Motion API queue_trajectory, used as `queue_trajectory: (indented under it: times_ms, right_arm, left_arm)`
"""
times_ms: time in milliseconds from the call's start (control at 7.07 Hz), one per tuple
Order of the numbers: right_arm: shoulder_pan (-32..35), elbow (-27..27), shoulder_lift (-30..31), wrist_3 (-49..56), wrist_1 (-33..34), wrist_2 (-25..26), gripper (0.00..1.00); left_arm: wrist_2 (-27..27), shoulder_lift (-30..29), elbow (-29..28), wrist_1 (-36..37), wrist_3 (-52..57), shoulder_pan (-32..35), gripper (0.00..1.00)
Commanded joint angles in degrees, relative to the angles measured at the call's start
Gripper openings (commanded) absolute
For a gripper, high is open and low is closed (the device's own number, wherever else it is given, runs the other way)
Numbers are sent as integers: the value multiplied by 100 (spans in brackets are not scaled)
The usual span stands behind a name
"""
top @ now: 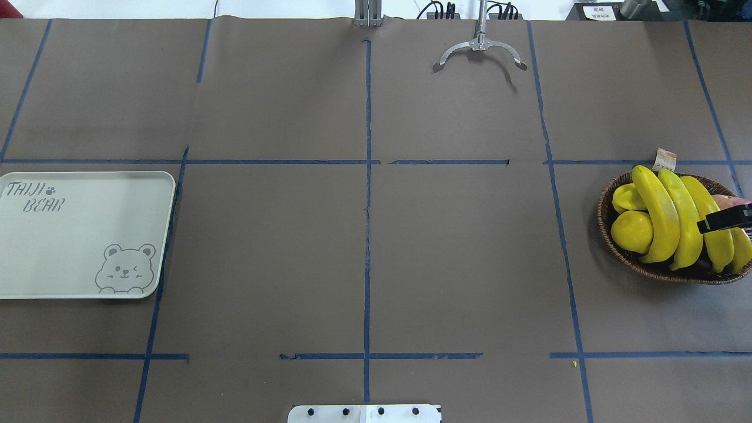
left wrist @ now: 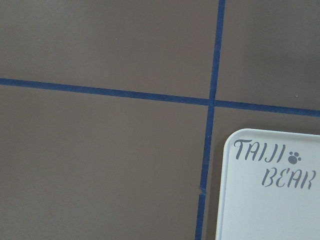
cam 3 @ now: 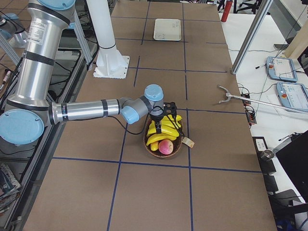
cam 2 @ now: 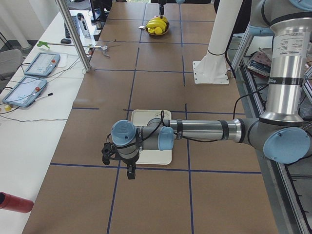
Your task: Transfer all bananas from basket to plate
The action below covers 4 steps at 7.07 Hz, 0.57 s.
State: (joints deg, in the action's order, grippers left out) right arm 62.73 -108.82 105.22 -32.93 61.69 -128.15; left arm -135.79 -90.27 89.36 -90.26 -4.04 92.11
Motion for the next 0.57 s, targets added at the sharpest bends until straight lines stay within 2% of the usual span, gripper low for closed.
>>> queue_trajectory:
  times_ms: [0,141,424]
  right_arm:
    - [-50,19,7,32,1,9,80]
    - [-50,19,7,32,1,18,74]
    - [-50,89,7,32,10,35,74]
  left_arm:
    - [0,0,-15,9,9,-9,100]
    - [0,0,-24,9,9,0,100]
    - [0,0,-15,9,9,0,100]
